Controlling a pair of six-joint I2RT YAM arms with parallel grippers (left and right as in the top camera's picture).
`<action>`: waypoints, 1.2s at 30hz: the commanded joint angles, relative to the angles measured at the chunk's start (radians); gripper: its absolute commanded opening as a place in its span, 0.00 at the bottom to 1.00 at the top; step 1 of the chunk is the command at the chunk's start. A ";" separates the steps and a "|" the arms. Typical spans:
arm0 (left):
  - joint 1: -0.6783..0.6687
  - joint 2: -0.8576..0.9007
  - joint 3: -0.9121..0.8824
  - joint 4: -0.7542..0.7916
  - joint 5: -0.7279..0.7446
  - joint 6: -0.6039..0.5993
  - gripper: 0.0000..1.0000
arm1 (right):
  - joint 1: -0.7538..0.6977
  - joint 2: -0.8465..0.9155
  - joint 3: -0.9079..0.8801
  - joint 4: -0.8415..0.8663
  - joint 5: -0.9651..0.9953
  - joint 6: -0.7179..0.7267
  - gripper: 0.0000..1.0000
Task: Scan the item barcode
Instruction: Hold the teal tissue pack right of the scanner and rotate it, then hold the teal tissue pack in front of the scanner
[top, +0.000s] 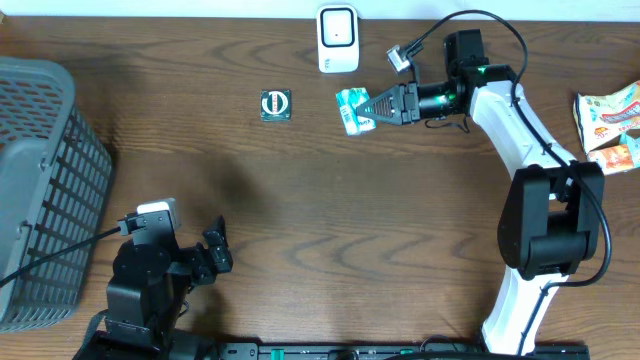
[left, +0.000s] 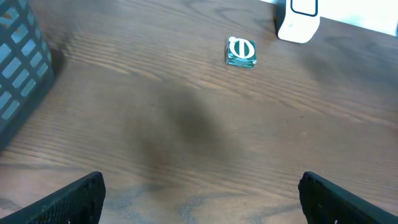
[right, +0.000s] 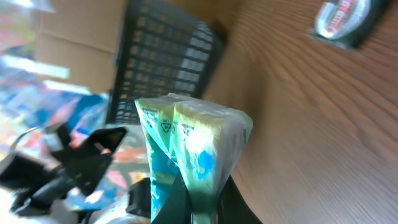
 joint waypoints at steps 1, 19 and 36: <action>0.000 -0.002 -0.001 0.002 -0.013 -0.005 0.98 | 0.030 -0.013 -0.003 -0.029 0.232 0.081 0.01; 0.000 -0.002 -0.001 0.002 -0.013 -0.005 0.98 | 0.393 -0.013 -0.001 0.136 1.700 -0.090 0.01; 0.000 -0.002 -0.001 0.002 -0.013 -0.005 0.98 | 0.288 0.103 0.219 0.718 1.434 -0.383 0.01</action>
